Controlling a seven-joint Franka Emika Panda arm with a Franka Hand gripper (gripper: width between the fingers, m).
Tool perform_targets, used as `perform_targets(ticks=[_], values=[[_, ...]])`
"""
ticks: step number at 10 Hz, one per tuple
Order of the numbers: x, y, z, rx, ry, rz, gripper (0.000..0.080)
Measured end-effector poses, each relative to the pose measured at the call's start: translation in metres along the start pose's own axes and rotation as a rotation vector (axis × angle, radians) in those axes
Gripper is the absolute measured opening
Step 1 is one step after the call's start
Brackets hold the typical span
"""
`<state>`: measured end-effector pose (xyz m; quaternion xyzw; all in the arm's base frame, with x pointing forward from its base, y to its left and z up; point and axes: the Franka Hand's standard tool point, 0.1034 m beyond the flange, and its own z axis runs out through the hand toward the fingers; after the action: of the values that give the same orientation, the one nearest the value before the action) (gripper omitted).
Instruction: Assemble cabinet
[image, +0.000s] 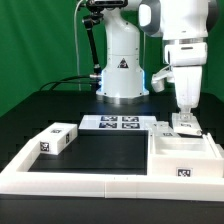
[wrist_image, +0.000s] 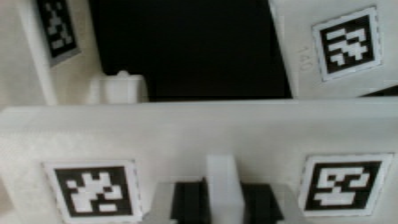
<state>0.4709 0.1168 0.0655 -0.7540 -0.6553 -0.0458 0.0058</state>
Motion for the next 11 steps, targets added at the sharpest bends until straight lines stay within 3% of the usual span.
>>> perform_targets(ticks=[6, 11], values=[[0.002, 0.001, 0.002, 0.001, 0.002, 0.001, 0.0068], [0.001, -0.01, 0.008, 0.004, 0.008, -0.002, 0.0068]])
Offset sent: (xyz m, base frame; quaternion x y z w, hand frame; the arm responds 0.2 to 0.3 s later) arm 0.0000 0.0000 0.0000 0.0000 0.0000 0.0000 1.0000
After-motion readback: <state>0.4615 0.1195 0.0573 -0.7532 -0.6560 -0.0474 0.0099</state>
